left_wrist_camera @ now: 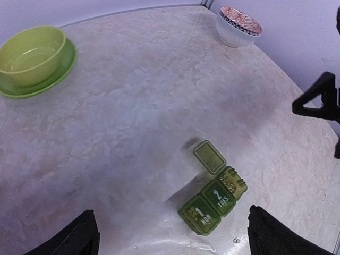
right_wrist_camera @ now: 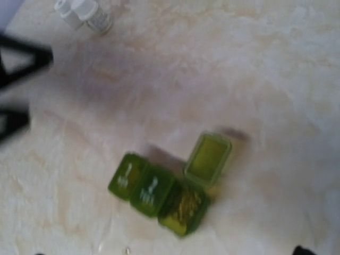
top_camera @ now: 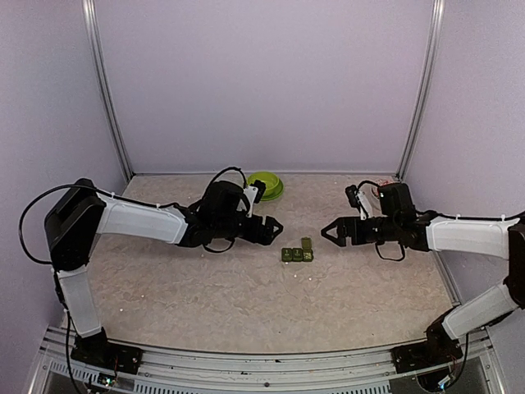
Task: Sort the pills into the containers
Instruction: Place the pill bottle at the center of the board, then hold the pill container at the center of the board.
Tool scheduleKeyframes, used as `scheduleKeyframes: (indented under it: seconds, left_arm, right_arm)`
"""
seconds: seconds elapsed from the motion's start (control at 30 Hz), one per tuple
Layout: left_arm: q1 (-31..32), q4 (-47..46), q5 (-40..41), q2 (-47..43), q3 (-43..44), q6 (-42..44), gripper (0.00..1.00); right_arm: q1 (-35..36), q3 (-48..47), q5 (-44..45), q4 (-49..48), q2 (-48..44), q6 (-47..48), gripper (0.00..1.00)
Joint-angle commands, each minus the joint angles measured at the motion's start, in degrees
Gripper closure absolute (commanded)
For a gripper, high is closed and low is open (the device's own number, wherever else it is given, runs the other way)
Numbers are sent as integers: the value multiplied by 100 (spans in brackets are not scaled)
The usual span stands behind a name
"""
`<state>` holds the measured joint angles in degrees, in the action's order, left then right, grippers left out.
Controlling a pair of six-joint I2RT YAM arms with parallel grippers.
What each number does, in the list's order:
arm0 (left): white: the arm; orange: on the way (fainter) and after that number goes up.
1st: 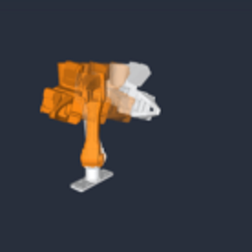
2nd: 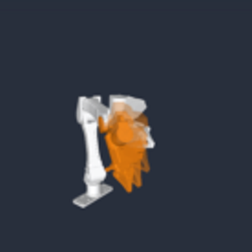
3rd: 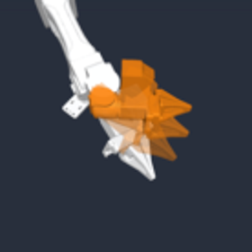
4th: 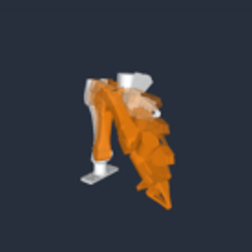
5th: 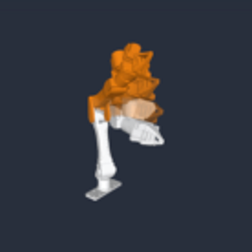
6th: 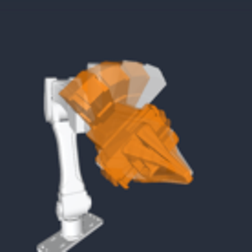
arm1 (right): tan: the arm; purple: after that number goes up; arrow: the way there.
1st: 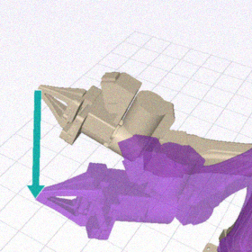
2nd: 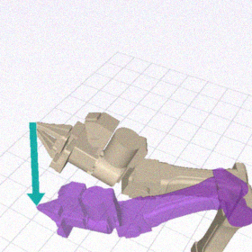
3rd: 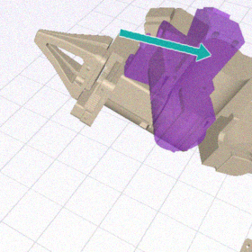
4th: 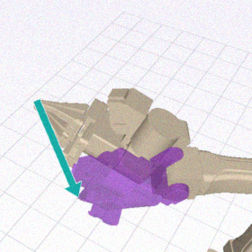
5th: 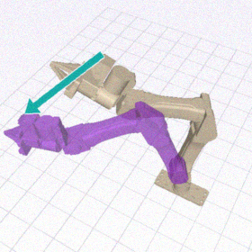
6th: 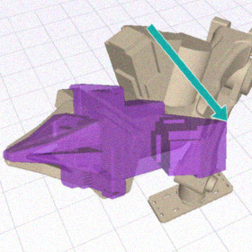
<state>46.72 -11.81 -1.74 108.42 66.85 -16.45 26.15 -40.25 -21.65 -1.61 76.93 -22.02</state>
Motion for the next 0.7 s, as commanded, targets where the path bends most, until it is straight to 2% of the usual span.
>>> scheduleKeyframes:
  seconds: [0.0, 0.3, 0.67]
  left_arm:
    - [163, 114, -170, 264, 120, 19, 8]
    - [302, 153, -141, 849, 448, -98, 21]
    - [316, 192, -66, 1265, 626, -172, 22]
  right_arm:
    - [-113, -391, -507, -364, 508, -6, 1]
    - [-300, -681, -904, -864, 1609, -65, 8]
    - [-390, -1172, -1454, -1160, 2775, -43, 11]
